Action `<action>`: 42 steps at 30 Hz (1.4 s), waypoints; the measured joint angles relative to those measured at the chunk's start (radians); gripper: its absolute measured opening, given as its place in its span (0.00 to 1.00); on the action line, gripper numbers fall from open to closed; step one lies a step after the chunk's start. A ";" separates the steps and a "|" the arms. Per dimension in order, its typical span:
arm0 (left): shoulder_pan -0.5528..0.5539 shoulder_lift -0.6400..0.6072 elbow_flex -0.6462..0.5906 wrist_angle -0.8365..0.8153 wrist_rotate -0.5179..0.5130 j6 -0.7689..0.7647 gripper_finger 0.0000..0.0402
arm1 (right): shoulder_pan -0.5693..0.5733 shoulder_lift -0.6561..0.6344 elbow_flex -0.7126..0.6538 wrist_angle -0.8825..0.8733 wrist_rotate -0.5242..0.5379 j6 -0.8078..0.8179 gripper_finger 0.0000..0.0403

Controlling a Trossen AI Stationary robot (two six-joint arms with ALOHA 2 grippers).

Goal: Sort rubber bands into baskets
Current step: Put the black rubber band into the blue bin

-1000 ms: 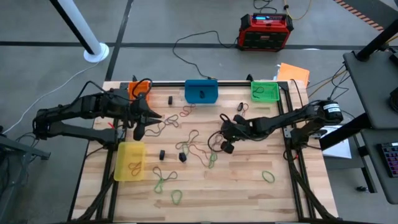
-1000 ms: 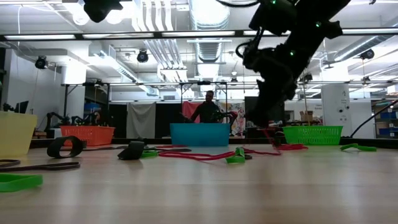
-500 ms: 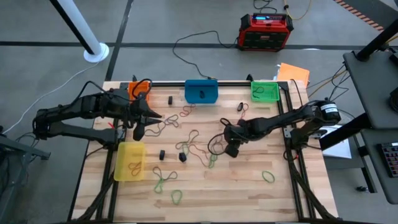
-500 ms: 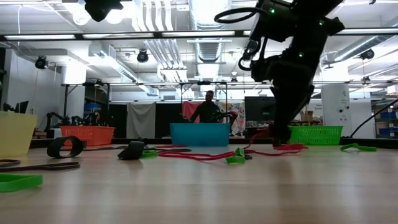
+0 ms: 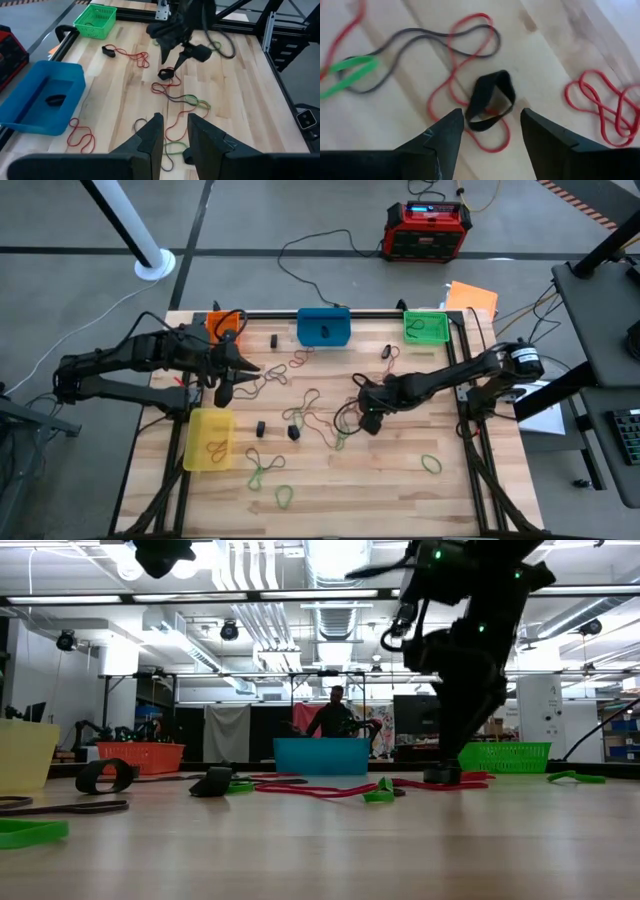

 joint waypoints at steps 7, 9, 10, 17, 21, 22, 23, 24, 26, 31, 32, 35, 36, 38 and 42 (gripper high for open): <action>0.000 0.000 -0.002 0.014 0.000 0.041 0.18 | -0.047 0.075 -0.002 0.033 -0.014 0.007 0.42; 0.000 0.000 -0.002 0.016 0.000 0.049 0.18 | -0.056 0.096 -0.002 0.043 -0.026 0.007 0.38; 0.000 0.000 -0.002 0.016 0.000 0.053 0.18 | -0.058 0.100 -0.002 0.047 -0.025 0.009 0.36; 0.000 0.000 -0.003 0.016 0.000 0.061 0.18 | -0.059 0.078 0.000 0.045 -0.026 0.080 0.07; 0.000 0.000 -0.005 0.016 0.000 0.065 0.18 | -0.053 0.043 0.007 0.043 -0.027 0.073 0.03; 0.000 0.000 -0.005 0.016 0.000 0.065 0.18 | -0.053 0.032 0.009 0.038 -0.027 0.067 0.03; 0.000 0.000 -0.005 0.016 0.000 0.066 0.18 | -0.053 0.024 0.013 0.027 -0.027 0.059 0.03; 0.000 0.000 -0.005 0.016 0.000 0.070 0.18 | -0.057 0.015 0.021 0.015 -0.026 0.049 0.03; 0.000 0.000 -0.005 0.016 0.000 0.081 0.18 | -0.074 0.000 0.045 0.000 -0.020 0.003 0.03; 0.000 0.000 -0.005 0.020 0.000 0.116 0.18 | -0.181 -0.014 0.131 0.042 0.061 -0.201 0.03; 0.000 0.000 -0.005 0.024 0.000 0.117 0.18 | -0.206 -0.014 0.144 0.084 0.086 -0.259 0.03; 0.000 0.000 -0.012 0.042 0.000 0.086 0.18 | -0.282 -0.014 0.155 0.296 0.171 -0.458 0.03; 0.000 0.000 -0.019 0.047 0.001 0.074 0.18 | -0.310 -0.010 0.151 0.393 0.185 -0.521 0.03; 0.000 0.001 -0.036 0.053 0.001 0.058 0.18 | -0.377 0.007 0.141 0.599 0.172 -0.618 0.03; 0.000 0.009 -0.070 0.075 0.000 0.015 0.18 | -0.518 0.089 0.138 0.854 0.049 -0.651 0.03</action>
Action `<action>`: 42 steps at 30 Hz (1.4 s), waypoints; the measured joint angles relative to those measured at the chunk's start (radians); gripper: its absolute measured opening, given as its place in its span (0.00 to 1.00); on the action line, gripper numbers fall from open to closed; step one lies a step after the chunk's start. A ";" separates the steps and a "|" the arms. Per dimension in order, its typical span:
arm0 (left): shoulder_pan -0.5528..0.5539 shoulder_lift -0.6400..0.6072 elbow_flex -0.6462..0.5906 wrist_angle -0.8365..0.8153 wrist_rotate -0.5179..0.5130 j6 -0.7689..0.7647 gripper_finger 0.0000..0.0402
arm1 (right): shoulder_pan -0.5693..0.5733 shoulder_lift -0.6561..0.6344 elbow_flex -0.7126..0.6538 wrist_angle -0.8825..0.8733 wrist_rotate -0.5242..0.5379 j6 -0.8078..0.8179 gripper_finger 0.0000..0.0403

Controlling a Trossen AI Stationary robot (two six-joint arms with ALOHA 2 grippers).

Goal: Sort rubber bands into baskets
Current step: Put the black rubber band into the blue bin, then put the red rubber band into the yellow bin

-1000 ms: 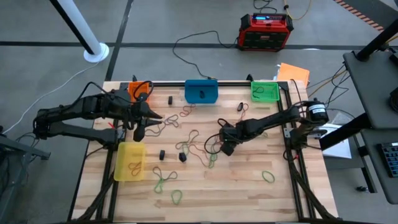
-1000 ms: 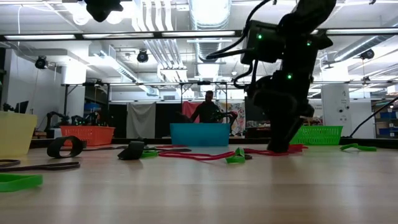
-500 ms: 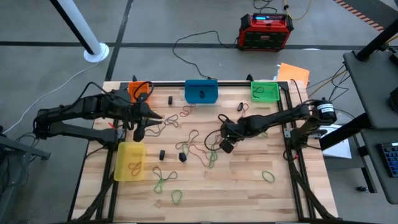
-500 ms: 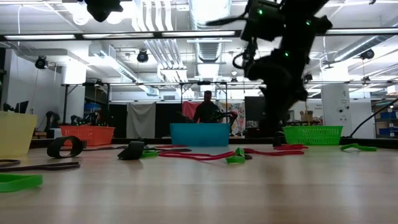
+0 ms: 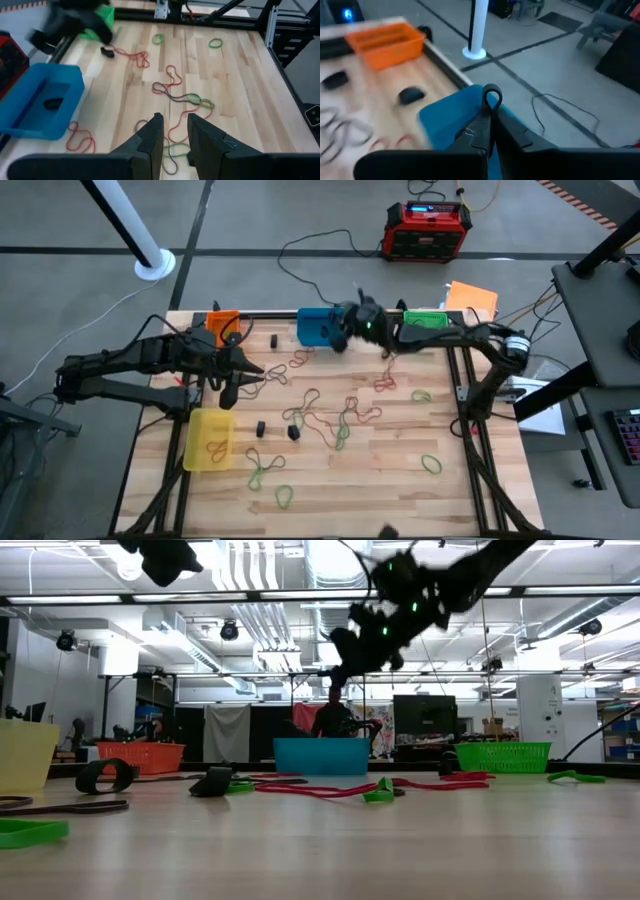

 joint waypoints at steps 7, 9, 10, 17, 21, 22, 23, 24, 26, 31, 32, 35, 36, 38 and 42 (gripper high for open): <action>0.000 0.026 -0.040 0.055 -0.001 -0.008 0.18 | -0.110 0.151 0.045 -0.019 -0.197 0.119 0.04; 0.000 0.036 -0.042 0.061 -0.008 0.005 0.18 | -0.111 0.178 0.076 -0.065 -0.197 0.100 0.06; 0.000 0.041 -0.042 0.061 -0.020 0.007 0.18 | -0.111 0.188 0.095 -0.089 -0.197 0.093 0.08; 0.001 0.068 -0.044 0.061 -0.037 -0.004 0.18 | -0.110 0.224 0.208 -0.276 -0.181 0.064 0.28; 0.000 0.097 -0.048 0.059 -0.037 -0.052 0.18 | -0.109 0.207 0.264 -0.393 -0.181 0.057 0.38; 0.000 0.106 -0.051 0.058 -0.037 -0.061 0.18 | -0.107 0.198 0.276 -0.428 -0.180 0.050 0.40; 0.000 0.118 -0.054 0.058 -0.037 -0.065 0.18 | -0.105 0.187 0.285 -0.456 -0.181 0.045 0.42; 0.000 0.133 -0.058 0.056 -0.037 -0.066 0.18 | -0.100 0.177 0.292 -0.486 -0.180 0.040 0.43; 0.000 0.166 -0.066 0.057 -0.037 -0.065 0.18 | -0.089 0.148 0.295 -0.537 -0.181 0.032 0.45; 0.001 0.284 -0.072 0.085 -0.105 -0.014 0.18 | -0.046 0.041 0.280 -0.692 -0.181 -0.017 0.47; 0.002 0.310 -0.072 0.103 -0.132 -0.009 0.18 | -0.037 0.020 0.275 -0.724 -0.181 -0.026 0.47; 0.009 0.384 -0.072 0.155 -0.219 -0.003 0.18 | -0.014 -0.051 0.248 -0.790 -0.182 -0.052 0.46; 0.015 0.408 -0.072 0.170 -0.237 0.006 0.18 | -0.007 -0.075 0.237 -0.801 -0.182 -0.061 0.47; 0.036 0.454 -0.072 0.209 -0.236 0.030 0.18 | -0.002 -0.125 0.215 -0.803 -0.183 -0.072 0.47; 0.108 0.540 -0.072 0.313 -0.170 0.071 0.21 | -0.002 -0.206 0.168 -0.790 -0.185 -0.080 0.47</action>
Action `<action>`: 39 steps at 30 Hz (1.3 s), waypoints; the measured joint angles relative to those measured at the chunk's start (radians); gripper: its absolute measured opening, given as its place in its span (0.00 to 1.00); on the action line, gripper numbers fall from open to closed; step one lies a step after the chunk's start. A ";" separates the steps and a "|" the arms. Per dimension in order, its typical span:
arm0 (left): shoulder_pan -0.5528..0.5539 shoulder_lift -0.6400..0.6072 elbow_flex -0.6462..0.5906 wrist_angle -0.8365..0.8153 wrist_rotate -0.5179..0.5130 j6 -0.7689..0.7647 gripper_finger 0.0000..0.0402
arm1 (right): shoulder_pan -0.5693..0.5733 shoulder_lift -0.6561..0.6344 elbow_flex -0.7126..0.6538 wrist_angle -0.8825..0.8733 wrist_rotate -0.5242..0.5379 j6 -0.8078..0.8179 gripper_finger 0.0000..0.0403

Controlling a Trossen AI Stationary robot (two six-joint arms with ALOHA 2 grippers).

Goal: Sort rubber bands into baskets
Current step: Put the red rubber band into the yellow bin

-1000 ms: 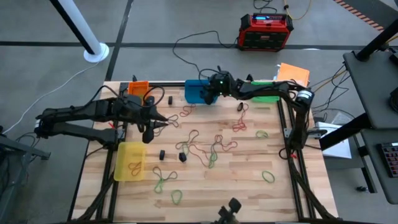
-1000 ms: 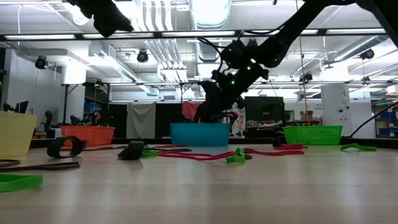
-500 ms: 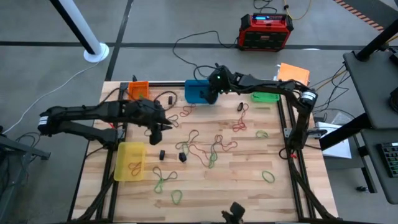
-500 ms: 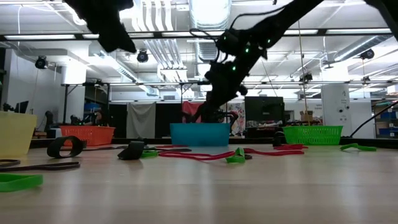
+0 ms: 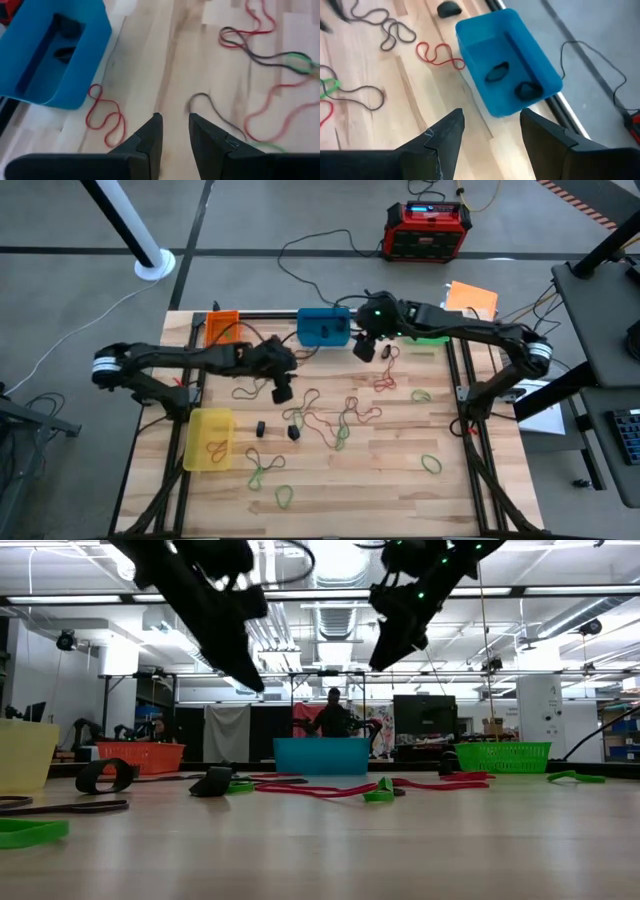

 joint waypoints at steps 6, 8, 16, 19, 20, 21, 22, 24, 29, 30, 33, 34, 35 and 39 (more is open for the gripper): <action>0.102 0.111 0.000 0.053 -0.010 0.058 0.29 | 0.000 -0.085 -0.092 0.101 0.000 0.000 0.47; 0.119 0.150 0.000 0.084 -0.007 0.070 0.32 | 0.000 -0.099 -0.122 0.132 0.000 0.003 0.47; 0.162 0.284 0.000 0.161 -0.006 0.181 0.42 | 0.000 -0.102 -0.181 0.217 0.000 0.047 0.47; 0.178 0.321 0.000 0.174 -0.017 0.198 0.43 | 0.000 -0.090 -0.181 0.216 0.000 0.069 0.47; 0.185 0.330 0.000 0.173 -0.018 0.201 0.43 | 0.000 -0.089 -0.181 0.216 0.000 0.075 0.47; 0.191 0.340 0.000 0.176 -0.021 0.206 0.43 | 0.000 -0.089 -0.181 0.215 0.000 0.079 0.47; 0.196 0.348 0.000 0.181 -0.022 0.209 0.43 | 0.000 -0.089 -0.181 0.215 0.000 0.083 0.47; 0.207 0.366 0.000 0.183 -0.023 0.215 0.43 | 0.000 -0.089 -0.181 0.213 0.000 0.093 0.47; 0.228 0.403 0.004 0.193 0.026 0.226 0.41 | 0.000 -0.089 -0.181 0.213 0.000 0.100 0.47; 0.230 0.406 0.004 0.194 0.037 0.232 0.40 | 0.000 -0.089 -0.181 0.212 0.000 0.103 0.47; 0.231 0.416 0.004 0.196 0.044 0.243 0.37 | 0.000 -0.089 -0.181 0.213 0.000 0.106 0.47; 0.232 0.416 0.004 0.196 0.046 0.245 0.34 | 0.000 -0.089 -0.181 0.213 0.000 0.107 0.47; 0.233 0.416 0.004 0.195 0.048 0.245 0.31 | 0.000 -0.089 -0.181 0.213 0.000 0.107 0.47; 0.234 0.418 0.004 0.192 0.059 0.246 0.13 | 0.000 -0.089 -0.181 0.213 0.000 0.107 0.47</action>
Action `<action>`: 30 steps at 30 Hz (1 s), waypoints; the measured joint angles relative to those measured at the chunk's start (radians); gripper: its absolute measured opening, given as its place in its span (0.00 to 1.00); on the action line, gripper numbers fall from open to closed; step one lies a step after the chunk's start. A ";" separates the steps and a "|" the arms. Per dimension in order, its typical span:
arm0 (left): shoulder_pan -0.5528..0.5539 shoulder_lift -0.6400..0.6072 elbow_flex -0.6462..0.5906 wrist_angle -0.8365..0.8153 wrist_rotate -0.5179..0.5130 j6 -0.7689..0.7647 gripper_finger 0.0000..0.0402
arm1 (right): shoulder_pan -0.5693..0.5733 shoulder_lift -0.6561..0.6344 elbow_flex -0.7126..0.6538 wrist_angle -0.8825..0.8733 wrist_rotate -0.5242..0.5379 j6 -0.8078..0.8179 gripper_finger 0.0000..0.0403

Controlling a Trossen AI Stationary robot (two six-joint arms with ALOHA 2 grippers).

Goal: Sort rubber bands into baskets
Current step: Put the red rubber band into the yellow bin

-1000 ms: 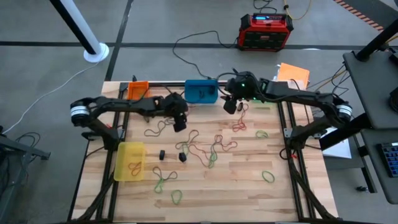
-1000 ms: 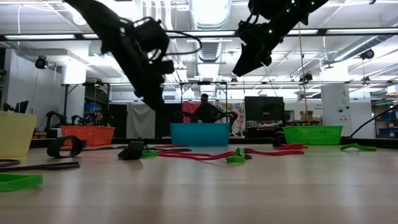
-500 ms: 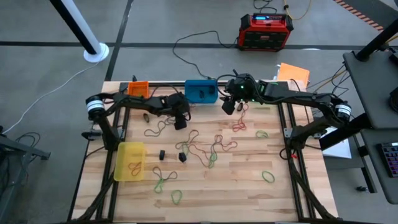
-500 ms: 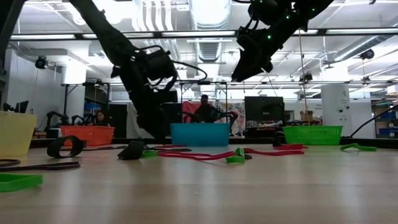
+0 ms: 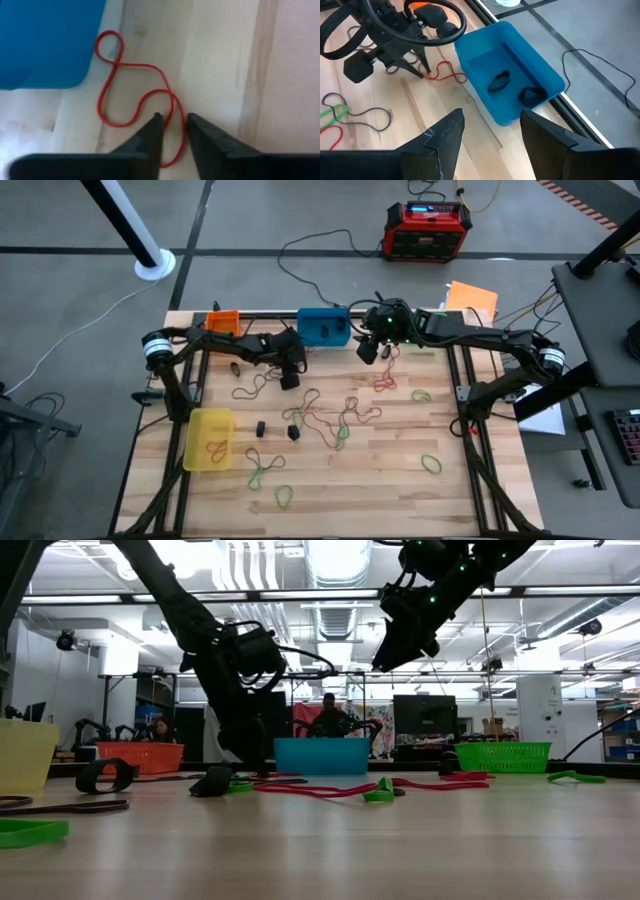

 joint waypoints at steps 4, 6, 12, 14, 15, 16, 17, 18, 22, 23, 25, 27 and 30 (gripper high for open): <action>0.000 -0.001 -0.001 0.000 0.004 -0.001 0.02 | 0.000 0.000 0.000 0.000 0.000 0.000 0.47; -0.001 -0.013 -0.001 -0.007 0.003 -0.001 0.01 | 0.000 0.000 0.000 -0.001 0.000 0.002 0.47; -0.019 -0.119 -0.008 -0.088 0.009 -0.003 0.00 | 0.000 0.000 0.000 -0.001 0.000 0.004 0.47; -0.026 -0.173 -0.006 -0.114 0.013 -0.004 0.00 | 0.000 0.000 0.000 0.000 0.000 0.006 0.47; -0.030 -0.197 -0.006 -0.129 0.015 -0.006 0.00 | 0.000 0.000 0.000 0.000 0.001 0.011 0.47; -0.035 -0.220 -0.006 -0.146 0.015 -0.008 0.00 | 0.000 0.000 0.000 0.001 0.000 0.012 0.47; -0.042 -0.241 -0.006 -0.157 0.015 -0.009 0.00 | 0.000 0.000 0.000 0.002 0.000 0.012 0.47; -0.049 -0.268 -0.006 -0.158 0.015 -0.011 0.00 | 0.000 0.000 0.000 0.003 0.001 0.012 0.47; -0.087 -0.359 -0.005 -0.184 0.021 -0.015 0.00 | 0.000 0.000 -0.001 0.004 0.001 0.011 0.47; -0.098 -0.381 -0.005 -0.195 0.022 -0.016 0.00 | 0.000 0.000 -0.001 0.004 0.001 0.011 0.47; -0.113 -0.418 -0.005 -0.208 0.024 -0.018 0.00 | 0.000 0.000 -0.004 0.007 0.001 0.011 0.47; -0.117 -0.438 -0.011 -0.218 0.030 -0.019 0.00 | 0.000 0.000 -0.009 0.009 0.001 0.011 0.47; -0.107 -0.433 -0.055 -0.156 0.024 -0.030 0.00 | 0.000 0.000 -0.023 0.020 0.001 0.012 0.47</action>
